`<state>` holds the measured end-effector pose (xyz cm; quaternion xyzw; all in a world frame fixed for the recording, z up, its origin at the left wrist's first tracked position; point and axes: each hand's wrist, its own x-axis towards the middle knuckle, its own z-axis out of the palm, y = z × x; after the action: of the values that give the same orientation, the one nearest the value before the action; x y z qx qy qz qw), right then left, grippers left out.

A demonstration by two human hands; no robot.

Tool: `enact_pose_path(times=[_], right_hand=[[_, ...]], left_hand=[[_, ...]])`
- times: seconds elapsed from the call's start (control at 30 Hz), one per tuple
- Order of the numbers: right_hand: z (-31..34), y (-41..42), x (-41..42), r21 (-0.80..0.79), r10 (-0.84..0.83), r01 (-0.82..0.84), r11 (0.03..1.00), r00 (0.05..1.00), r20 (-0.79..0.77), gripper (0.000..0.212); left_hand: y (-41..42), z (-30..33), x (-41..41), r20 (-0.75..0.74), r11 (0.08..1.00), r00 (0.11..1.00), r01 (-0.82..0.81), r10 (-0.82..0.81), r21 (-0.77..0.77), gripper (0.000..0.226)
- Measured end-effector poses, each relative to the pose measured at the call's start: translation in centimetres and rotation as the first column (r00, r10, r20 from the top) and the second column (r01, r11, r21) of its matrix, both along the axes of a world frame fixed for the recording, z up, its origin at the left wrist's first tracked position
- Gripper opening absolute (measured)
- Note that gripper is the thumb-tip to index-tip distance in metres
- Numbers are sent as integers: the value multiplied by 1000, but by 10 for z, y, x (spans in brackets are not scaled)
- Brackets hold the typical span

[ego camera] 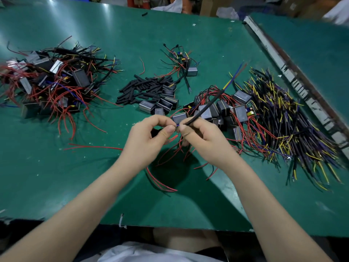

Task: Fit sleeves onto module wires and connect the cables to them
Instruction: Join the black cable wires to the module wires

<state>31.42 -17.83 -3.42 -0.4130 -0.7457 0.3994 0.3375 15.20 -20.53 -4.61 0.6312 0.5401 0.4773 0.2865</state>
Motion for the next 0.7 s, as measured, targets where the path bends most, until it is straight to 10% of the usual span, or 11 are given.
enact_pose_path(times=[0.23, 0.53, 0.7], right_hand=[[-10, -13, -14, -223, -115, 74, 972, 978, -175, 24], [5, -6, -4, 187, 24, -80, 979, 959, 284, 15], [16, 0, 3, 244, 72, -145, 959, 956, 285, 13]], left_hand=[[-9, -7, 17, 105, 978, 977, -196, 187, 76, 17], [-3, 10, 9, -344, 983, 923, -144, 173, 111, 12], [1, 26, 6, -444, 997, 894, -79, 63, -17, 19]])
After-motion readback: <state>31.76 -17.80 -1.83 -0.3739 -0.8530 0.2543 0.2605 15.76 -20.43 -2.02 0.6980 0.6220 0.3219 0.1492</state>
